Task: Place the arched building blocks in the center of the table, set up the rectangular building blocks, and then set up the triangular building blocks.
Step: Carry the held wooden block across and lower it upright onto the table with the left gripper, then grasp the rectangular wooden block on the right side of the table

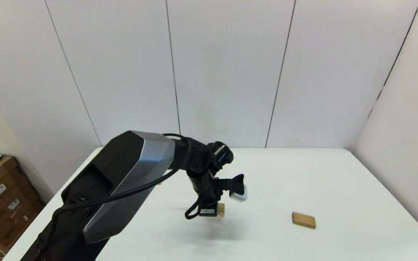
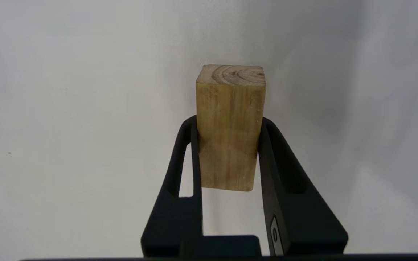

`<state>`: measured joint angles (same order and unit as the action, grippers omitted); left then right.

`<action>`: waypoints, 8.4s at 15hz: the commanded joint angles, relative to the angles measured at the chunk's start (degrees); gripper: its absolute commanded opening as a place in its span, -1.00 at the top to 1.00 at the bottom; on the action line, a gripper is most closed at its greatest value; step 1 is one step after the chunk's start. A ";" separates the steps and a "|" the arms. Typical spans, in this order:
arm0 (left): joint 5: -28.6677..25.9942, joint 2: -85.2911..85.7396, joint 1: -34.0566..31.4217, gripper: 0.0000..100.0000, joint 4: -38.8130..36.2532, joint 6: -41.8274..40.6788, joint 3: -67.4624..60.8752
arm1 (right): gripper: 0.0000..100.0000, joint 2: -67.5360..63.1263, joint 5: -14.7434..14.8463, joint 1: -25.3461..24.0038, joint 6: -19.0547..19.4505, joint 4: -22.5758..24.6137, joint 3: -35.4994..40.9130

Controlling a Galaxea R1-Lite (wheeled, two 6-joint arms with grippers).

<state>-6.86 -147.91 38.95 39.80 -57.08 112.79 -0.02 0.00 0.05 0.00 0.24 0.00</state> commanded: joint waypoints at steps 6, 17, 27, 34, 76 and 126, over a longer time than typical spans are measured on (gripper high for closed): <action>1.85 -1.59 0.95 1.00 -1.75 2.85 0.42 | -1.00 0.02 0.00 -0.05 0.00 0.02 0.00; 3.61 -2.38 2.10 1.00 -4.12 4.08 0.42 | -1.00 0.02 0.00 0.04 0.00 0.02 0.00; 6.51 -2.82 2.45 1.00 -4.91 3.99 0.42 | -1.00 0.02 0.00 -0.05 0.00 0.02 0.09; 6.42 -2.82 2.45 1.00 -4.82 3.99 0.42 | -1.00 0.02 0.00 0.04 0.00 0.02 0.00; 35.16 127.69 -34.99 -1.00 29.37 36.60 -49.07 | -1.00 0.02 0.00 -0.05 0.00 0.02 0.09; 4.93 147.91 -38.86 -1.00 -39.27 53.21 -112.79 | -1.00 0.02 0.00 0.04 0.00 0.02 0.09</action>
<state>-1.93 0.07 0.07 0.52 -3.83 0.00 -0.02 0.02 0.07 -0.02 0.24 0.00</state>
